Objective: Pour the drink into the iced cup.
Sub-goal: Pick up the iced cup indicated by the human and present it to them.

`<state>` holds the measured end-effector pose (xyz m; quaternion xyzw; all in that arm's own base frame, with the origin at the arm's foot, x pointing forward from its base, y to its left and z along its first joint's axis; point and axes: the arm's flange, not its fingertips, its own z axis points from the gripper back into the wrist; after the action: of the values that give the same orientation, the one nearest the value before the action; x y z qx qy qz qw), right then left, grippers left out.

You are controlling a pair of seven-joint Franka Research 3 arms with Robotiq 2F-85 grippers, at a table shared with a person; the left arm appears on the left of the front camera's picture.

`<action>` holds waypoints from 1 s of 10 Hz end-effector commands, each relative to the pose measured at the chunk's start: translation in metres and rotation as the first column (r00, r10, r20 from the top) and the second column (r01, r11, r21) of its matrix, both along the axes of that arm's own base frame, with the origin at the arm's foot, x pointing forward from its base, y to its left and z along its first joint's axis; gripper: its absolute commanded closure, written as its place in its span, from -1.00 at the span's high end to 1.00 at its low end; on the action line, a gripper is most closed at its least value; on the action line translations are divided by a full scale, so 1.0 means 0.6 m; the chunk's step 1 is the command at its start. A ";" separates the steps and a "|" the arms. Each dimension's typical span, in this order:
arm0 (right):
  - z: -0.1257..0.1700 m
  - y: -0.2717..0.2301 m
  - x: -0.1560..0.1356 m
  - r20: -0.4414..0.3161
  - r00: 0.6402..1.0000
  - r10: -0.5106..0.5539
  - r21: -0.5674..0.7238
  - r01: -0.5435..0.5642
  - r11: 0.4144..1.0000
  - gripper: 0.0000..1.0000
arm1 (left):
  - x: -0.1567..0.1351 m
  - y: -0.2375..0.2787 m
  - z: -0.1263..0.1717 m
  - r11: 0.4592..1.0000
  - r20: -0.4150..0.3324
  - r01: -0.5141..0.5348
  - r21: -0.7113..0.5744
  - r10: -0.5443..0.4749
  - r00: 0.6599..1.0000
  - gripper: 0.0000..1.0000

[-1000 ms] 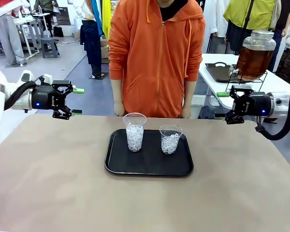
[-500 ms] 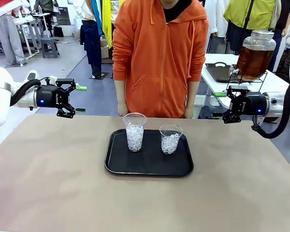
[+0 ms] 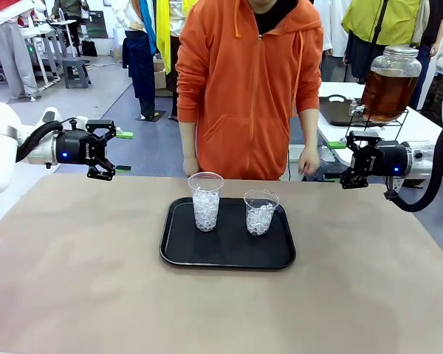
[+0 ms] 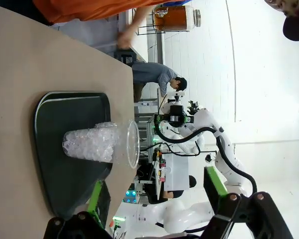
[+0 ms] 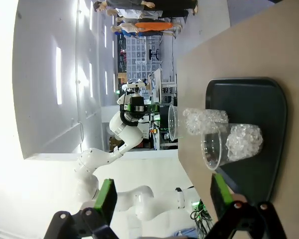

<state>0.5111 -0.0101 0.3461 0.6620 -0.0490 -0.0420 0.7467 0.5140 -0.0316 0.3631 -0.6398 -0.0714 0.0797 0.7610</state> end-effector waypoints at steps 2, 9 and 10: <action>0.002 0.000 0.001 0.001 1.000 -0.004 -0.001 0.004 1.000 1.00 | 0.000 -0.001 0.001 1.000 0.011 -0.005 -0.002 0.005 1.000 1.00; 0.002 0.000 0.001 0.001 1.000 -0.004 -0.001 0.004 1.000 1.00 | 0.000 -0.001 0.001 1.000 0.011 -0.005 -0.002 0.005 1.000 1.00; 0.002 0.000 0.001 0.001 1.000 -0.004 -0.001 0.004 1.000 1.00 | 0.000 -0.001 0.001 1.000 0.011 -0.005 -0.002 0.005 1.000 1.00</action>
<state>0.5111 -0.0101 0.3461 0.6620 -0.0490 -0.0420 0.7467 0.5140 -0.0316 0.3631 -0.6398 -0.0715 0.0797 0.7611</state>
